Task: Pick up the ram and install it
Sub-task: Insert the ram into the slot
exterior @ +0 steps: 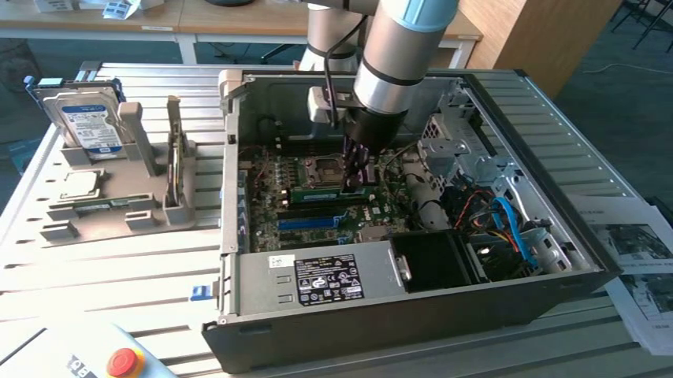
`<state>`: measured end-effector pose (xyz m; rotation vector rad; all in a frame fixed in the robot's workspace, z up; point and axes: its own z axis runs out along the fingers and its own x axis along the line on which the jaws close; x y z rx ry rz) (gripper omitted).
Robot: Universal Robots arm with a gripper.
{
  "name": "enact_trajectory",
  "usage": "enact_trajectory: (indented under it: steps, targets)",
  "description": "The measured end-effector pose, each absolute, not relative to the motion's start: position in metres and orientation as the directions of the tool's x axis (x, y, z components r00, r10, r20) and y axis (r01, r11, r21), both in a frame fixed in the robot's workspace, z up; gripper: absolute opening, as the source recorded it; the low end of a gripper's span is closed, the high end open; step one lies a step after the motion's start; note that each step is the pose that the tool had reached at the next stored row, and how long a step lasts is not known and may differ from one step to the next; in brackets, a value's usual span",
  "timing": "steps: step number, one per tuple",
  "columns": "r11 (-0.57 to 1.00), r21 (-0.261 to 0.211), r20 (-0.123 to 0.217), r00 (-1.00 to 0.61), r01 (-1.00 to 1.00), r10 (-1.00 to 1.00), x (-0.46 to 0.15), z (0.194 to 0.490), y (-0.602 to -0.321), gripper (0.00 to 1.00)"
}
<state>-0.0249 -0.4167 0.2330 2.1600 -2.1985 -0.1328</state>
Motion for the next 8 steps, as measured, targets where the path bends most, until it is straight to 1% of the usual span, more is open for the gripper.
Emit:
enact_trajectory:
  steps: [4,8]
  targets:
    - [0.017,0.103,-0.02,-0.019,-0.995,-1.0,-0.0249,0.233,-0.4167,0.12]
    - [0.017,0.119,-0.02,-0.019,-0.993,-1.0,-0.0249,0.233,-0.4167,0.12]
